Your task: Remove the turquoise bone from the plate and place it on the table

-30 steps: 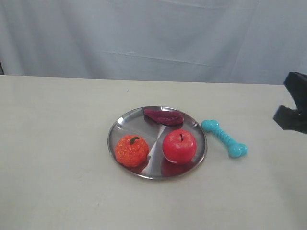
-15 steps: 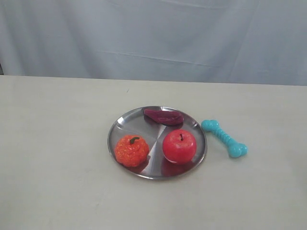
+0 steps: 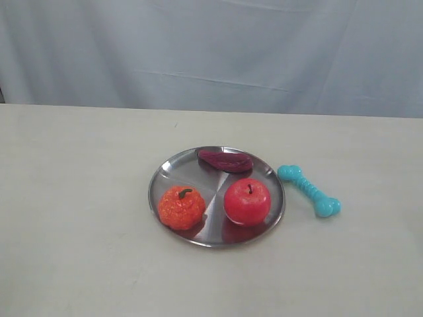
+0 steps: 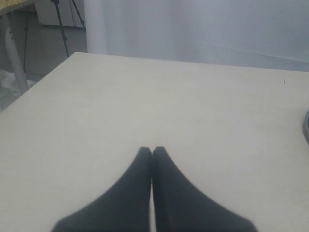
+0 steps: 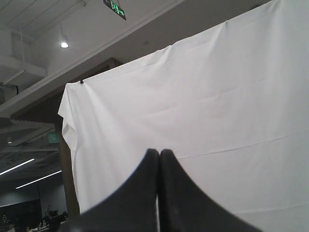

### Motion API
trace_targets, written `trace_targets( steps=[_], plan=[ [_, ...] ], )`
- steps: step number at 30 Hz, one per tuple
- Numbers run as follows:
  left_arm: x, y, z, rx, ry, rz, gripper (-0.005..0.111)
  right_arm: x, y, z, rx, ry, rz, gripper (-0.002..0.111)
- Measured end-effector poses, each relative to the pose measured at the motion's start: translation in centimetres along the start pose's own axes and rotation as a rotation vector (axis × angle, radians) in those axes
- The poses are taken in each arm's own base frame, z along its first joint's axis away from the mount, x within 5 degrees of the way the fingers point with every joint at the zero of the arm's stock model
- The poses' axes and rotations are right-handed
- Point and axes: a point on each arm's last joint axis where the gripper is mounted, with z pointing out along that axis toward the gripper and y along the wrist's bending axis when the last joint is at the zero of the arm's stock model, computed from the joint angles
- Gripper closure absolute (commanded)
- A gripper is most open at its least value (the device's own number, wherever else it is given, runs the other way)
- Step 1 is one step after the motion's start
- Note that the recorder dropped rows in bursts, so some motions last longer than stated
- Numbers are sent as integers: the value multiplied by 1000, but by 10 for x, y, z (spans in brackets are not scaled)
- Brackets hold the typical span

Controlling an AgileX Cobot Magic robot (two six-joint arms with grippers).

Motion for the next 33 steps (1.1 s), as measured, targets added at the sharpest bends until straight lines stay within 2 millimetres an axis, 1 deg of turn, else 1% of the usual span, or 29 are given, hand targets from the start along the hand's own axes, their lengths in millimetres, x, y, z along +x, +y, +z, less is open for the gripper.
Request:
trace_targets(
  steps=[8, 13, 23, 27, 33],
  plan=[
    [0, 0, 0, 0, 0, 0, 107, 1, 0, 0, 5, 12, -4, 109],
    [0, 0, 0, 0, 0, 0, 107, 7, -3, -4, 40, 85, -86, 109],
    [0, 0, 0, 0, 0, 0, 107, 31, -20, -14, 243, 373, -313, 109],
    [0, 0, 0, 0, 0, 0, 107, 40, -26, -20, 311, 504, -344, 109],
    [0, 0, 0, 0, 0, 0, 107, 52, -30, -29, 351, 671, -352, 109]
  ],
)
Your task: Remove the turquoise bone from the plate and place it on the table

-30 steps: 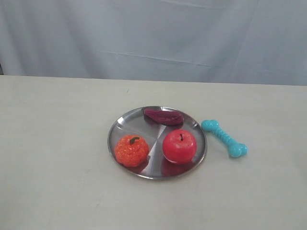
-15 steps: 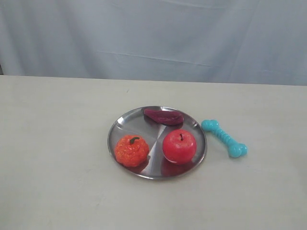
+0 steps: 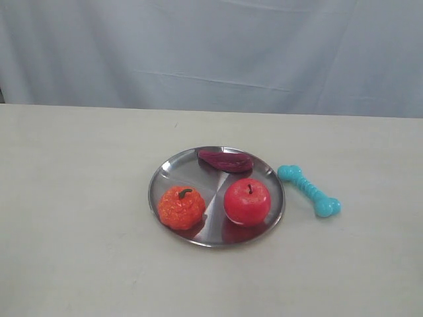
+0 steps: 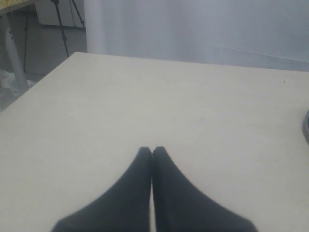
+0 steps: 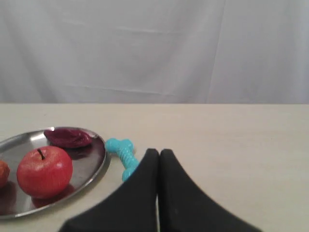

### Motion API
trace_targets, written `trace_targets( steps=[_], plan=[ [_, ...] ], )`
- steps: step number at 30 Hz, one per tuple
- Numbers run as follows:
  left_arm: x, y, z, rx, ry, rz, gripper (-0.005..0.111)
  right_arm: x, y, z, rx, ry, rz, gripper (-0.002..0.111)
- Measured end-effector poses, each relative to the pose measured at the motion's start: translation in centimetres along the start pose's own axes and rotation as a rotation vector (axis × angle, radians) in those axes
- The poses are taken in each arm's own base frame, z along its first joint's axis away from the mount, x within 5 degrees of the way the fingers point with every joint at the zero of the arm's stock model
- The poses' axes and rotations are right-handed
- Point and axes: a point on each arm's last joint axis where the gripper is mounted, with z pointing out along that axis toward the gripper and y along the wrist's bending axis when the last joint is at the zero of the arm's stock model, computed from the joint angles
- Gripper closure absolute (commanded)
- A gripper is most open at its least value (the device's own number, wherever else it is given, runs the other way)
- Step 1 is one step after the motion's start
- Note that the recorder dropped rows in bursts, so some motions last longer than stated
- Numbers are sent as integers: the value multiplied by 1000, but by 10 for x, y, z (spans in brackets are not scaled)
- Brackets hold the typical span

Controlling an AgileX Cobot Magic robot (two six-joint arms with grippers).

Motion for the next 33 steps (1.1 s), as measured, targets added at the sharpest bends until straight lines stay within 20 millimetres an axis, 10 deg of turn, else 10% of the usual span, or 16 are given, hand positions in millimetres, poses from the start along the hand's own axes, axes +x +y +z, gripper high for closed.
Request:
trace_targets(
  steps=[33],
  plan=[
    [0, 0, 0, 0, 0, 0, 107, 29, 0, 2, -24, 180, -35, 109]
  ],
)
